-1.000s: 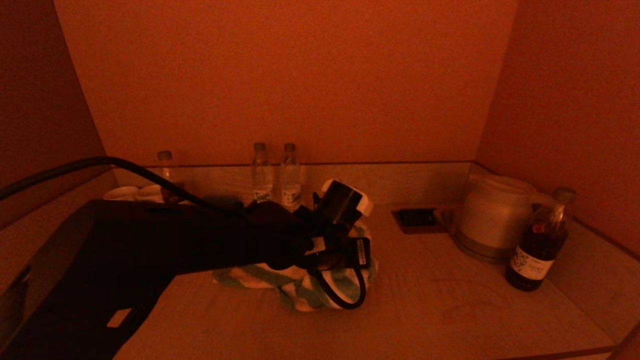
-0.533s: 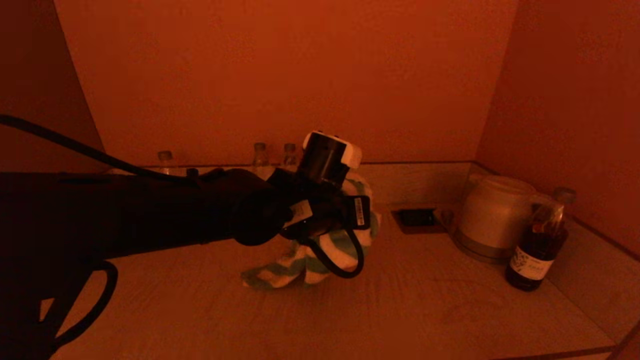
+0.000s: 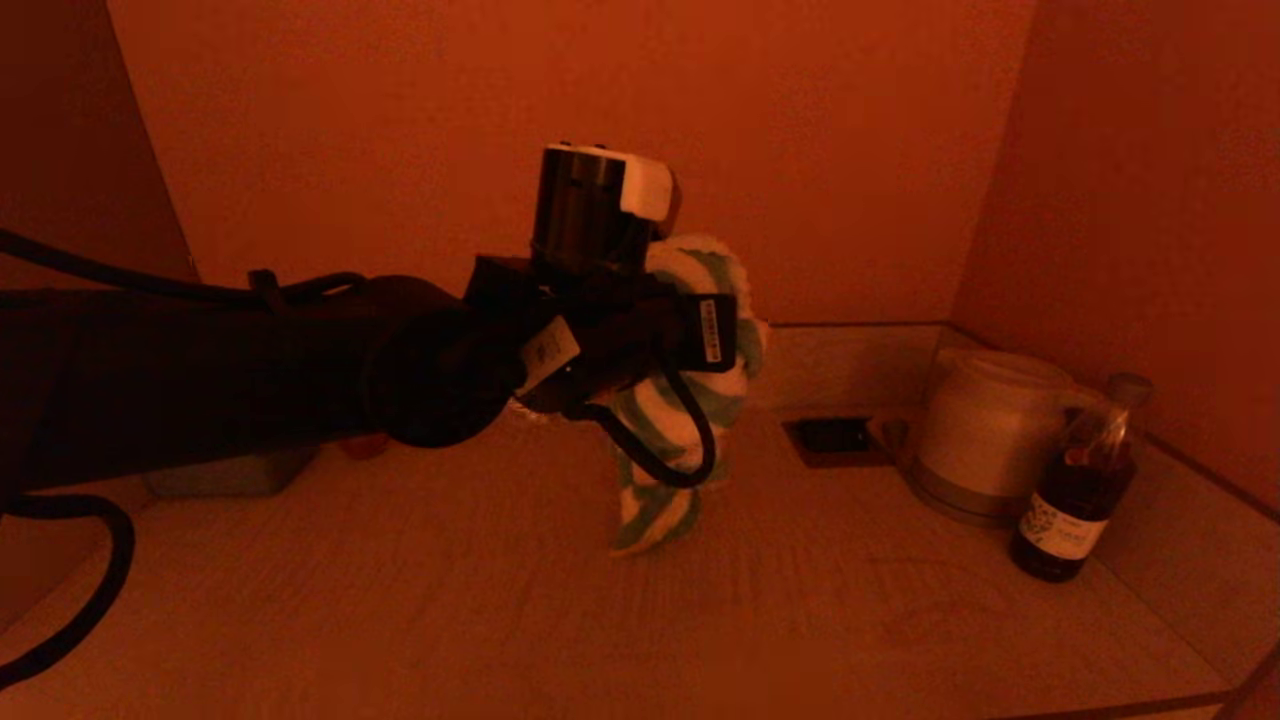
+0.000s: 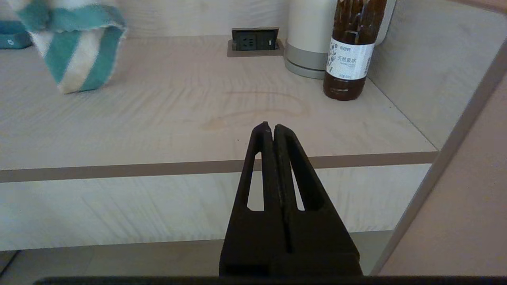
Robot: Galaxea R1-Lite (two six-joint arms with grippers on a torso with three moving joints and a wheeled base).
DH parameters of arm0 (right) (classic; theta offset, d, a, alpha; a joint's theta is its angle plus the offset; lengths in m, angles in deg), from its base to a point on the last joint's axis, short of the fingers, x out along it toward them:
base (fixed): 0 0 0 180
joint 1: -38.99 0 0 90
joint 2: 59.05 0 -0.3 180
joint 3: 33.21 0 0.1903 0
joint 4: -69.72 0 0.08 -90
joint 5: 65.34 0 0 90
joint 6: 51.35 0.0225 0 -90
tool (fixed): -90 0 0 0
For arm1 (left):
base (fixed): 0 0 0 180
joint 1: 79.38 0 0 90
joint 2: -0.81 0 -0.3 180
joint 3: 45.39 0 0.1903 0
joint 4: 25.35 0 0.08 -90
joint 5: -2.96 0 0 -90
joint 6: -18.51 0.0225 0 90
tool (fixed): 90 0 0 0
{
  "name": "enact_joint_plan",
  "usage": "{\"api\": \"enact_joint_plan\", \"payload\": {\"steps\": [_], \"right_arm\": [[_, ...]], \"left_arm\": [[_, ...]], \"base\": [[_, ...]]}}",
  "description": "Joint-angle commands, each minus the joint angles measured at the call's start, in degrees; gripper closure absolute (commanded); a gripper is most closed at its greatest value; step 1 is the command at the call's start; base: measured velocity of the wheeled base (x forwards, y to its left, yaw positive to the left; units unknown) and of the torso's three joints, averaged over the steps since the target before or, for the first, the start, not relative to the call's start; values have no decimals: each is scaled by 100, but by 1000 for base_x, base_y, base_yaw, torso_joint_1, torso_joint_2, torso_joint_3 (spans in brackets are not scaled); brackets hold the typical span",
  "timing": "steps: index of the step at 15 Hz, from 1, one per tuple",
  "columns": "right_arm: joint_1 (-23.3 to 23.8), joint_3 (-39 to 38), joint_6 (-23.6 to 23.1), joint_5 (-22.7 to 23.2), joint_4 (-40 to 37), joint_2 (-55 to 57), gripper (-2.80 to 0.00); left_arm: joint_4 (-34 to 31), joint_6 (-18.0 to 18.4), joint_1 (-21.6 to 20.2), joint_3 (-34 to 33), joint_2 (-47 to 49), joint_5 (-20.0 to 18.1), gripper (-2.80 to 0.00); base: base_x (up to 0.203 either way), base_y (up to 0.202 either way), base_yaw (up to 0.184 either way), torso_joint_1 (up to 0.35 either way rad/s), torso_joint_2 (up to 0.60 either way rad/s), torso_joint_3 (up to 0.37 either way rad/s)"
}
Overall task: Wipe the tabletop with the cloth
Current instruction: Place the tablecloth
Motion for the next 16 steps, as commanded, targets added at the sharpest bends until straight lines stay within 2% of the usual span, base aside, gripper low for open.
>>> {"api": "enact_joint_plan", "payload": {"steps": [1,2,4,7,10,12,15,16], "right_arm": [[3,0,-1,1,1,7,0],[3,0,-1,1,1,7,0],[3,0,-1,1,1,7,0],[3,0,-6,1,1,7,0],[3,0,-1,1,1,7,0],[3,0,-1,1,1,7,0],[3,0,-1,1,1,7,0],[3,0,-1,1,1,7,0]], "left_arm": [[10,-8,3,2,-76,13,0],[128,103,15,8,-123,11,0],[832,588,66,23,-600,1,0],[1002,640,110,-52,-664,-3,0],[1009,145,341,-803,-473,131,0],[1013,61,373,-852,-438,151,0],[1026,-263,373,-1659,-94,130,0],[1030,-316,373,-1704,-58,127,0]], "base": [[0,0,0,0,0,0],[0,0,0,0,0,0],[0,0,0,0,0,0],[0,0,0,0,0,0],[0,0,0,0,0,0],[0,0,0,0,0,0],[0,0,0,0,0,0],[0,0,0,0,0,0]]}}
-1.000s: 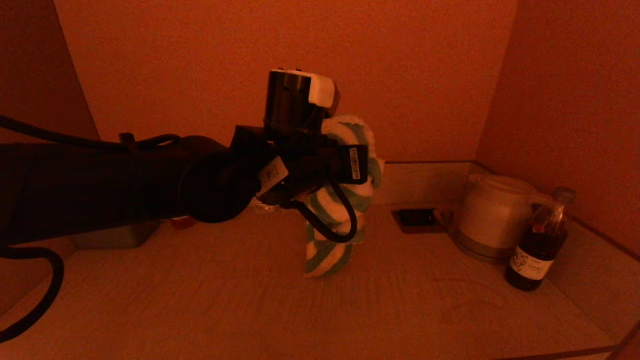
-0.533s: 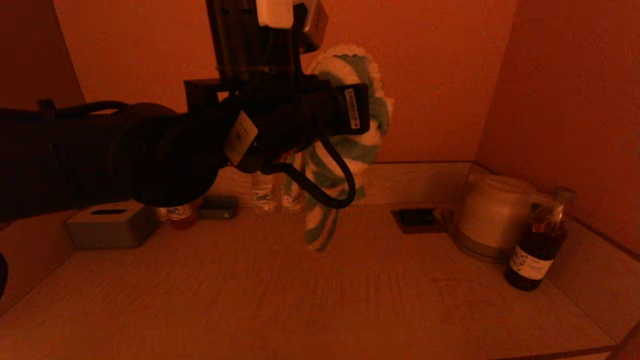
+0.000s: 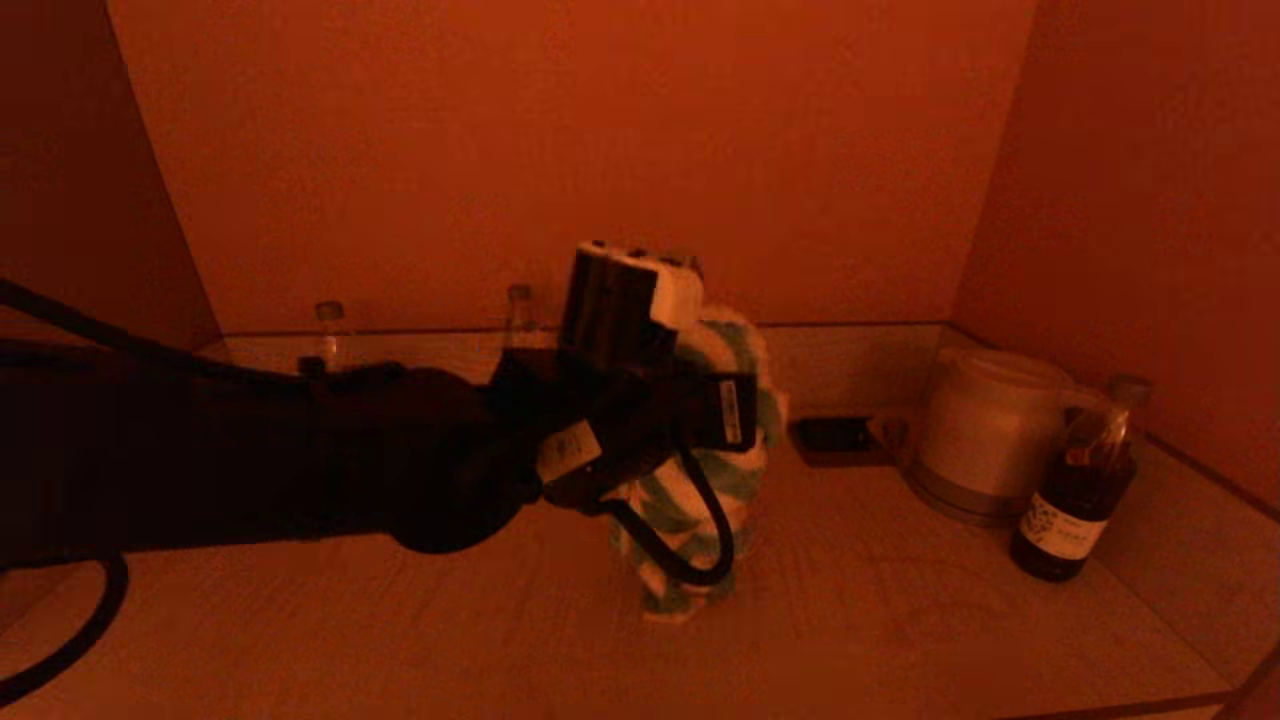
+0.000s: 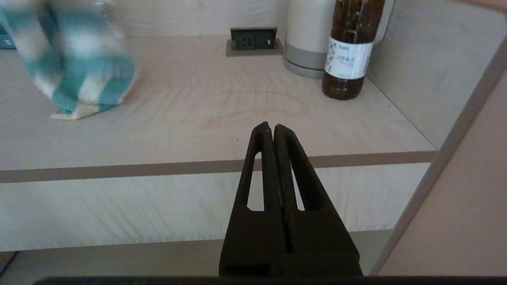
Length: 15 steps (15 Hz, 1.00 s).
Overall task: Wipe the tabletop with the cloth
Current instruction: Place the tablecloth
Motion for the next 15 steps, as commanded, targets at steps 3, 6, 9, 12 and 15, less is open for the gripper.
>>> {"api": "enact_joint_plan", "payload": {"steps": [3,6,9,12,15], "right_arm": [[0,0,-1,2,2,7,0],[0,0,-10,2,2,7,0],[0,0,-1,2,2,7,0],[0,0,-1,2,2,7,0],[0,0,-1,2,0,7,0]], "left_arm": [[249,10,6,-309,487,20,0],[278,8,6,-512,588,30,0],[282,30,6,-649,622,35,0],[282,30,6,-649,643,35,0],[282,30,6,-649,719,35,-280]], "base": [[0,0,0,0,0,0],[0,0,0,0,0,0],[0,0,0,0,0,0],[0,0,0,0,0,0],[0,0,0,0,0,0]]}}
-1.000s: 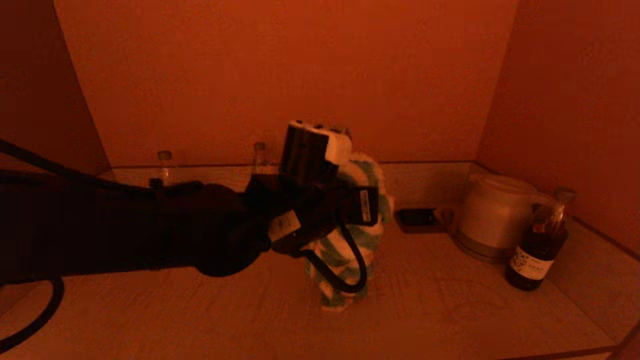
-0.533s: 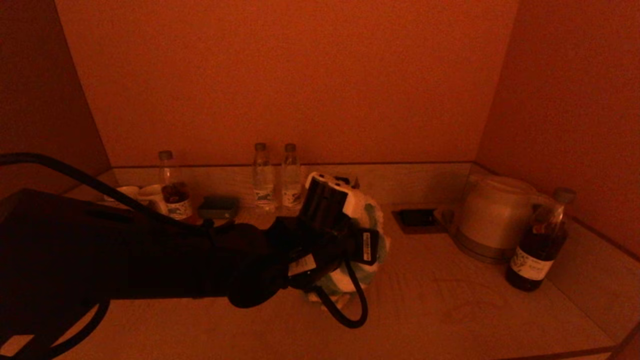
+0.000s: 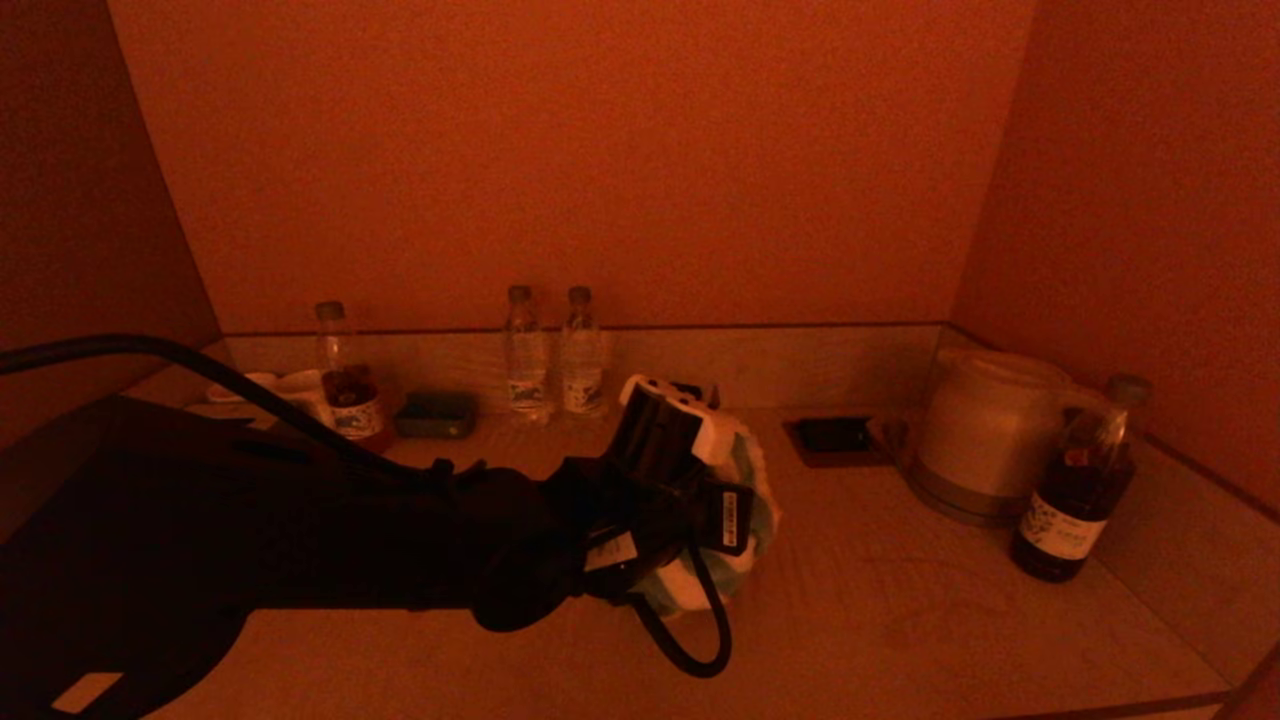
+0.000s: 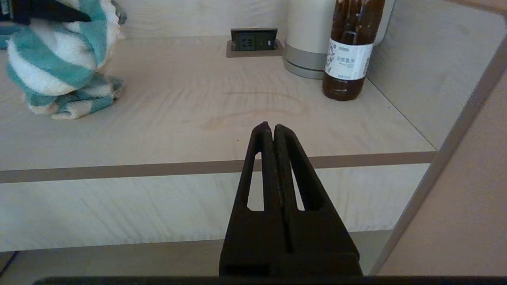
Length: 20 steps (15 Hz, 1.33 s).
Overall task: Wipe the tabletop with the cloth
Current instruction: Place the tablecloth
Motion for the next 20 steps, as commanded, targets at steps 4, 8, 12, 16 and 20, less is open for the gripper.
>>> {"api": "enact_joint_plan", "payload": {"steps": [4,8,12,16,20], "right_arm": [[-1,0,-1,1,1,7,0],[-1,0,-10,1,1,7,0],[-1,0,-1,1,1,7,0],[-1,0,-1,1,1,7,0],[-1,0,-1,1,1,7,0]], "left_arm": [[6,9,-6,68,226,8,-280],[-36,16,-69,87,385,13,-280],[-139,46,-104,75,395,13,-280],[-2059,-172,-269,600,-16,13,-280],[-3498,-205,-419,1005,-1006,8,0]], "base": [[0,0,0,0,0,0],[0,0,0,0,0,0],[0,0,0,0,0,0],[0,0,0,0,0,0],[0,0,0,0,0,0]]}}
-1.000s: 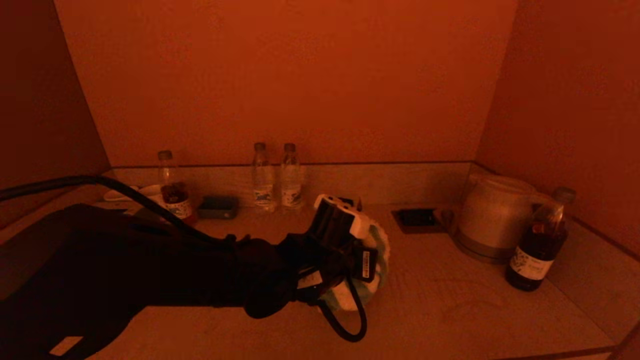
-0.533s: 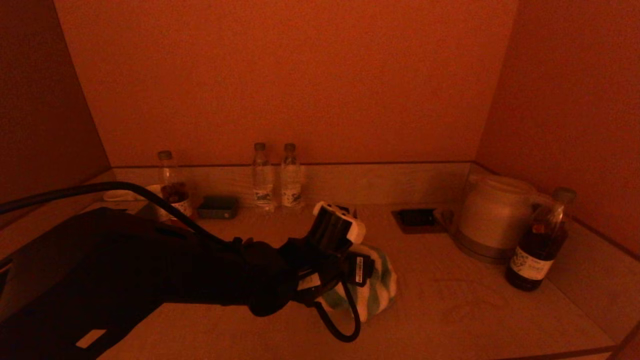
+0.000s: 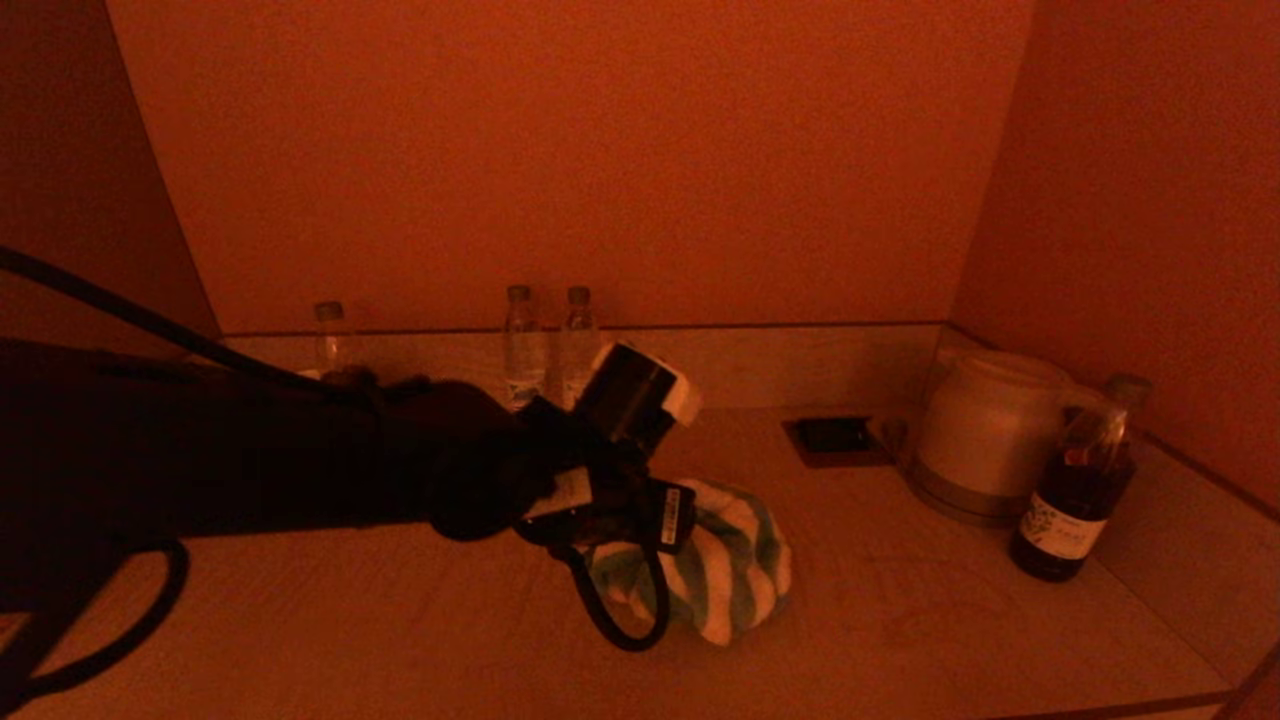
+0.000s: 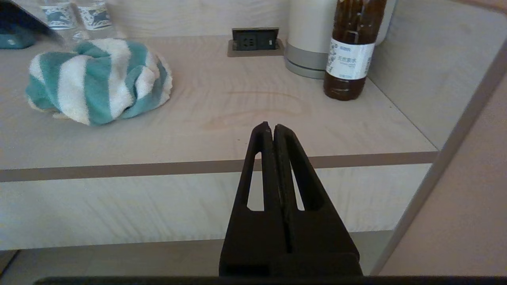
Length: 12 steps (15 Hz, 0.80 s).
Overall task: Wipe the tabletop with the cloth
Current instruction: Pick up the tablecloth
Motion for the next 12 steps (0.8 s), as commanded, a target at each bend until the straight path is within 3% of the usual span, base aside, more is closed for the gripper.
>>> {"api": "enact_joint_plan", "payload": {"steps": [1,7,12], "right_arm": [[0,0,-1,1,1,7,0],[0,0,-1,1,1,7,0],[0,0,-1,1,-2,7,0]], "left_arm": [[-913,-23,-95,241,-911,13,0],[-2201,104,-291,226,-3290,104,0],[-2497,240,-341,-855,-5116,940,0]], "base": [[0,0,0,0,0,0],[0,0,0,0,0,0],[0,0,0,0,0,0]]}}
